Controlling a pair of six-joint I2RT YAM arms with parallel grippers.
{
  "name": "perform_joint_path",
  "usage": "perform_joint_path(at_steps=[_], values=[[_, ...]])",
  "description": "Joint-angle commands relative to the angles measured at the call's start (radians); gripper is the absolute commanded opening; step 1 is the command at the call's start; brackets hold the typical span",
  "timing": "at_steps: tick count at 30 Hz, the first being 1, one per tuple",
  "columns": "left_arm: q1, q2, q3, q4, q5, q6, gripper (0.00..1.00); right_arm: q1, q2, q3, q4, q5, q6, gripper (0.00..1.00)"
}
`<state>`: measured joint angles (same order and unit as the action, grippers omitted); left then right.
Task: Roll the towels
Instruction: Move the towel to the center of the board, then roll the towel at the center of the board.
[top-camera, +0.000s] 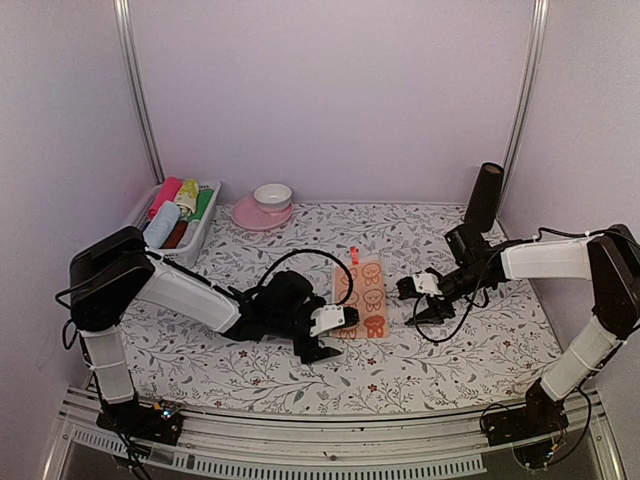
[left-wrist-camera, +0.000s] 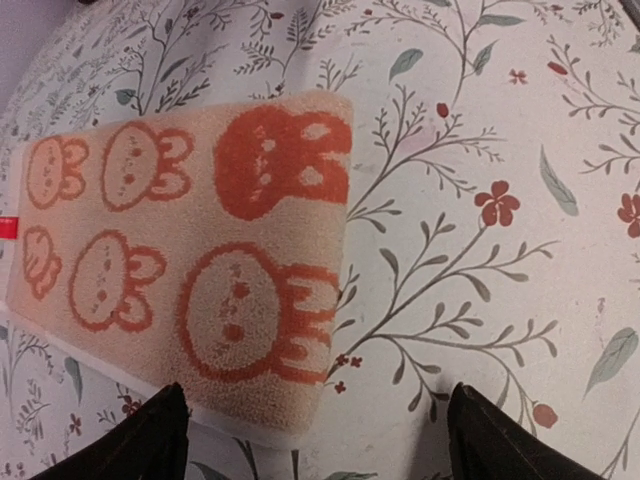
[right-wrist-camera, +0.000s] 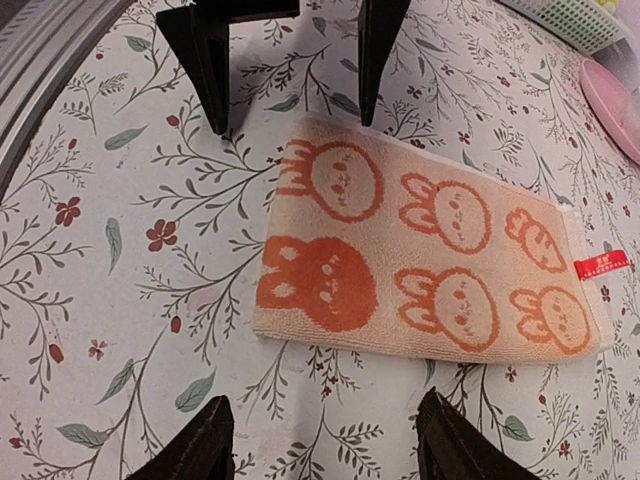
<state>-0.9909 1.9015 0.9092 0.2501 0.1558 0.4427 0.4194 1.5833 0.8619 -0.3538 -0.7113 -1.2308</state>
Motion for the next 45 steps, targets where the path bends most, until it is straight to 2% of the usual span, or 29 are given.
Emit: perform_joint_path(at_steps=[1, 6, 10, 13, 17, 19, 24, 27, 32, 37, 45], values=[[-0.026, 0.013, 0.000, 0.090, -0.089, 0.116, 0.87, 0.049, 0.049, 0.014, 0.072, 0.084, -0.004, 0.62], [-0.049, 0.041, 0.016, 0.070, -0.127, 0.186, 0.79, 0.061, 0.064, 0.028, 0.073, 0.114, 0.019, 0.61], [-0.075, 0.101, 0.056, 0.003, -0.167, 0.214, 0.61, 0.061, 0.061, 0.031, 0.073, 0.126, 0.027, 0.61], [-0.094, 0.131, 0.077, -0.021, -0.210, 0.234, 0.58, 0.061, 0.060, 0.033, 0.072, 0.133, 0.030, 0.60], [-0.103, 0.157, 0.109, -0.068, -0.252, 0.239, 0.49, 0.061, 0.051, 0.022, 0.072, 0.142, 0.015, 0.60], [-0.105, 0.159, 0.113, -0.081, -0.257, 0.238, 0.40, 0.061, 0.044, 0.013, 0.074, 0.135, -0.001, 0.60], [-0.105, 0.168, 0.132, -0.103, -0.258, 0.229, 0.26, 0.061, 0.015, -0.025, 0.095, 0.102, -0.052, 0.61], [-0.102, 0.183, 0.154, -0.124, -0.265, 0.220, 0.13, 0.061, 0.004, -0.047, 0.117, 0.099, -0.072, 0.61], [-0.087, 0.180, 0.174, -0.140, -0.225, 0.188, 0.00, 0.061, -0.021, -0.100, 0.160, 0.084, -0.132, 0.61], [-0.044, 0.140, 0.190, -0.171, -0.111, 0.127, 0.00, 0.061, -0.041, -0.158, 0.197, 0.052, -0.235, 0.61], [0.058, 0.165, 0.280, -0.273, 0.156, -0.005, 0.00, 0.061, -0.034, -0.180, 0.250, 0.021, -0.222, 0.59]])
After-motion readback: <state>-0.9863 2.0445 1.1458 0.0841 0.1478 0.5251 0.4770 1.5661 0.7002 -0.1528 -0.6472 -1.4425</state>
